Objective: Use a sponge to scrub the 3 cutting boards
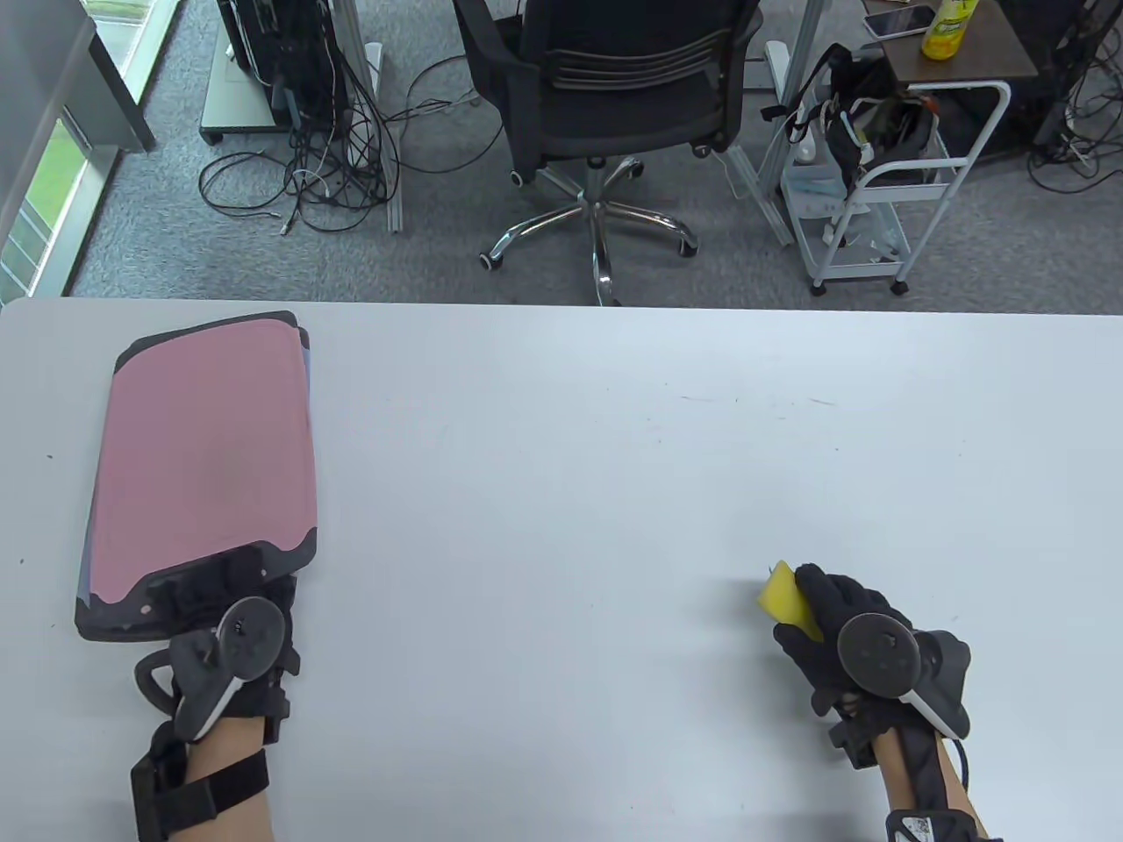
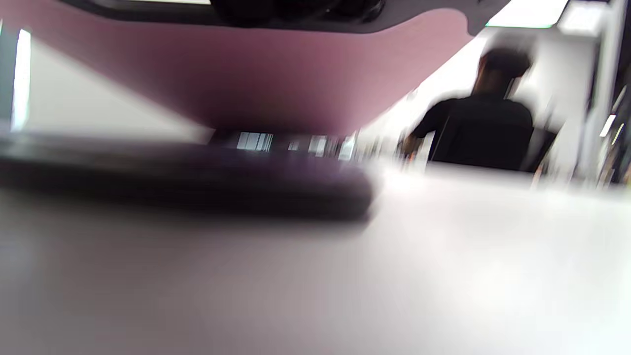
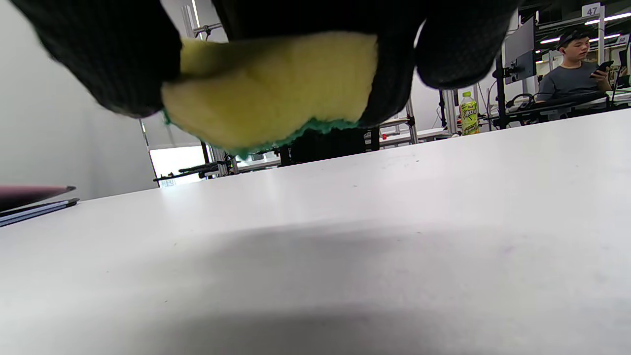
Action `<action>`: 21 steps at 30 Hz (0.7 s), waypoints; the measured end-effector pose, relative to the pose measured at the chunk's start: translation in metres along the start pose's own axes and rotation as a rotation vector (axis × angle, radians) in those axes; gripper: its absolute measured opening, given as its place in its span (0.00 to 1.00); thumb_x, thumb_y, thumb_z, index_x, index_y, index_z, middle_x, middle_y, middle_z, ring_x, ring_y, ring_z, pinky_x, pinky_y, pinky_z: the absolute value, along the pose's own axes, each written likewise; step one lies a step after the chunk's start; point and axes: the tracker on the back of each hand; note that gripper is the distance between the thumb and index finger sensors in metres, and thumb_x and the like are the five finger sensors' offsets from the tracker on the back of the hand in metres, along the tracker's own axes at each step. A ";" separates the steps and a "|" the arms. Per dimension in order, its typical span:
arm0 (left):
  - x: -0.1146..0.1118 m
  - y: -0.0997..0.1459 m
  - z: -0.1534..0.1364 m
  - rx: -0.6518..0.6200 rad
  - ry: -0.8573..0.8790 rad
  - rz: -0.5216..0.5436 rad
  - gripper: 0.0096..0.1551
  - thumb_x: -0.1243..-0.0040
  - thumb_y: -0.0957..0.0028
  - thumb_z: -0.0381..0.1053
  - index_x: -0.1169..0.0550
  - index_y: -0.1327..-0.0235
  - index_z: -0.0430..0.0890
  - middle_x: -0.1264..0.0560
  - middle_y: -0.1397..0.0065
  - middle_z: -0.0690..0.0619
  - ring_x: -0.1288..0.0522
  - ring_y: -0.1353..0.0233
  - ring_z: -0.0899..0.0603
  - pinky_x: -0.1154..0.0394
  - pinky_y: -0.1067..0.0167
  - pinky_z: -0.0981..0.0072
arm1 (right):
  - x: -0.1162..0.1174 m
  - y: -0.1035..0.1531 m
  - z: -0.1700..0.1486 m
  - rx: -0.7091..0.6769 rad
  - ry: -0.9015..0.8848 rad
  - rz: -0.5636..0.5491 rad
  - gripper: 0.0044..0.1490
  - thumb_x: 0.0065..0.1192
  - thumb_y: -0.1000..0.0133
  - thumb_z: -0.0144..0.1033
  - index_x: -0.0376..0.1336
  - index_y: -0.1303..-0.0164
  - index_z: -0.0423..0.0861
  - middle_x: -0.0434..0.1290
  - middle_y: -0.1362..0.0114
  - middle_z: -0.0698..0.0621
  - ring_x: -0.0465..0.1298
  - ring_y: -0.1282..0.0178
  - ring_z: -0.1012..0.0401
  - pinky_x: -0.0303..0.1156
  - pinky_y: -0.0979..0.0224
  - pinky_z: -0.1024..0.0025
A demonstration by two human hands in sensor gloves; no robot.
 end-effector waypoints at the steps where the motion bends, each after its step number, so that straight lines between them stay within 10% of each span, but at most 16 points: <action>1: 0.010 0.005 0.009 -0.007 0.043 0.192 0.38 0.63 0.47 0.64 0.42 0.29 0.43 0.37 0.31 0.43 0.35 0.35 0.36 0.44 0.35 0.30 | 0.000 0.001 0.000 0.001 0.001 0.000 0.47 0.68 0.53 0.57 0.61 0.26 0.44 0.69 0.29 0.43 0.72 0.34 0.49 0.66 0.29 0.45; 10: 0.039 0.022 -0.037 0.384 0.923 0.402 0.30 0.57 0.46 0.64 0.34 0.36 0.49 0.24 0.44 0.55 0.18 0.61 0.61 0.11 0.51 0.66 | 0.001 0.004 0.006 -0.020 0.006 -0.003 0.47 0.67 0.52 0.57 0.61 0.26 0.44 0.69 0.29 0.43 0.72 0.34 0.49 0.66 0.29 0.45; 14: 0.013 0.020 -0.047 0.594 1.292 0.090 0.30 0.55 0.44 0.65 0.28 0.38 0.48 0.19 0.50 0.55 0.17 0.67 0.61 0.09 0.64 0.68 | 0.001 0.003 0.007 -0.023 0.016 0.000 0.47 0.67 0.52 0.57 0.61 0.26 0.44 0.68 0.29 0.43 0.72 0.34 0.49 0.66 0.29 0.45; 21: -0.018 -0.004 -0.012 0.500 1.377 -0.614 0.30 0.53 0.40 0.64 0.28 0.35 0.45 0.19 0.49 0.52 0.17 0.66 0.59 0.09 0.64 0.66 | -0.005 0.004 0.006 -0.028 -0.003 -0.026 0.47 0.67 0.52 0.57 0.60 0.26 0.44 0.69 0.29 0.43 0.72 0.34 0.49 0.66 0.29 0.45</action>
Point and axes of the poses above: the tracker on the back of each hand, its own z axis roughly to the thumb side, its own y axis roughly from the fingertips to the wrist, x = y × z
